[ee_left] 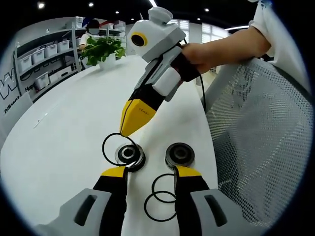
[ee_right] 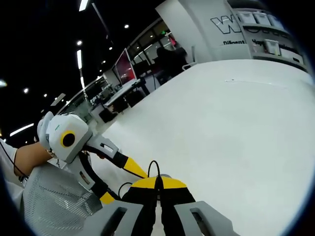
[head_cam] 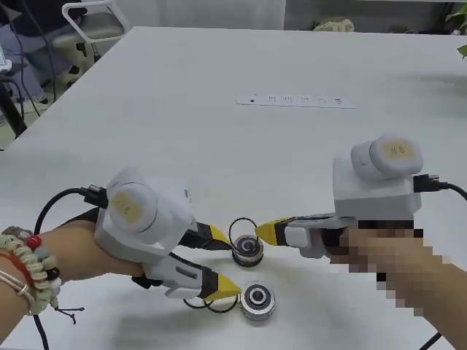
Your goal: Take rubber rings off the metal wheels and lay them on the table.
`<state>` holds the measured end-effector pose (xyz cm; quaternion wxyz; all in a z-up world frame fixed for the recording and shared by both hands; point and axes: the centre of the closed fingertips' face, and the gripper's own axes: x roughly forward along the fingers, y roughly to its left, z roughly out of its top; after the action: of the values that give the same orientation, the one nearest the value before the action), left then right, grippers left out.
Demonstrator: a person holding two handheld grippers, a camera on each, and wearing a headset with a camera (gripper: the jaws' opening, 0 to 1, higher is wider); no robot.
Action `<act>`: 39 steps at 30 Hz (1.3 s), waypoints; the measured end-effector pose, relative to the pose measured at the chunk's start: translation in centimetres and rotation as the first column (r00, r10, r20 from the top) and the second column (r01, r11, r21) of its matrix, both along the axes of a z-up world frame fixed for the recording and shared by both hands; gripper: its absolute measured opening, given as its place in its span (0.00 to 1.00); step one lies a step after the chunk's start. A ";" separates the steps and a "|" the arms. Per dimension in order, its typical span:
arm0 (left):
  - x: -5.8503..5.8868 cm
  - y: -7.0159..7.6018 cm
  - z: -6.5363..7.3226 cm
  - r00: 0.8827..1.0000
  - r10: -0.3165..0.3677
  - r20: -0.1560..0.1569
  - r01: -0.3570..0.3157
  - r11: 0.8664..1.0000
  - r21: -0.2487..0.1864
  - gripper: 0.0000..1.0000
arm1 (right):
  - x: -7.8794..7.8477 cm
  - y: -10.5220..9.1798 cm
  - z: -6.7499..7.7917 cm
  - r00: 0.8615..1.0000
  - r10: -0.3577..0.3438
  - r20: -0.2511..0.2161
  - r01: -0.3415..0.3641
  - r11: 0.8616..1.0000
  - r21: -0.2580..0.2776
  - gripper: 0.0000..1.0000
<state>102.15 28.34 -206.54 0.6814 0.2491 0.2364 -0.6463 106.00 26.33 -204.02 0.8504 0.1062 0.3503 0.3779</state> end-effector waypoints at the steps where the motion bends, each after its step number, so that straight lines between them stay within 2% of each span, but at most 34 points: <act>1: -0.1 0.0 0.0 1.000 -0.004 -0.002 0.004 1.000 0.000 0.36 | 0.0 0.1 0.0 1.000 0.001 0.001 -0.001 1.000 0.000 0.00; 4: 0.2 0.2 0.3 1.000 0.011 -0.002 -0.011 1.000 -0.007 0.45 | -0.1 0.2 0.1 1.000 0.007 0.000 -0.007 1.000 0.003 0.00; 9: 1.1 0.3 1.9 0.999 0.052 0.001 -0.052 0.997 -0.057 0.46 | -0.3 0.5 0.3 1.000 0.018 -0.007 -0.018 1.000 0.015 0.00; 12: 1.2 0.5 2.4 0.998 0.056 0.002 -0.056 0.996 -0.065 0.49 | -0.5 0.6 0.3 1.000 0.027 -0.007 -0.027 1.000 0.015 0.00; 15: 1.3 0.5 3.4 0.998 0.066 -0.005 -0.066 0.994 -0.089 0.54 | -0.7 0.9 0.4 0.999 0.038 -0.009 -0.038 0.999 0.017 0.00; 18: 0.8 0.3 3.8 0.998 0.061 -0.003 -0.061 0.993 -0.097 0.54 | -0.8 1.1 0.6 0.999 0.046 -0.007 -0.046 0.999 0.021 0.00; 21: 0.1 0.2 4.0 0.999 0.038 0.004 -0.038 0.996 -0.084 0.56 | -0.9 1.3 0.7 0.998 0.056 -0.007 -0.056 0.998 0.026 0.00; 27: -0.2 0.3 5.7 0.998 0.041 0.036 -0.037 0.993 -0.109 0.64 | -1.3 1.7 1.0 0.997 0.077 -0.009 -0.077 0.997 0.032 0.00; 32: -0.7 1.1 6.8 0.996 0.059 0.069 -0.050 0.992 -0.119 0.67 | -1.5 2.0 1.2 0.995 0.098 -0.005 -0.098 0.995 0.028 0.00; 39: -2.1 2.5 7.5 0.993 0.088 0.078 -0.077 0.988 -0.133 0.74 | -2.2 2.8 1.3 0.990 0.140 -0.009 -0.140 0.990 0.026 0.00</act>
<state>100.09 30.80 -199.00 0.7316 0.2211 0.1754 -0.6206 103.80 29.10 -202.69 0.8185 0.0940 0.3567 0.4405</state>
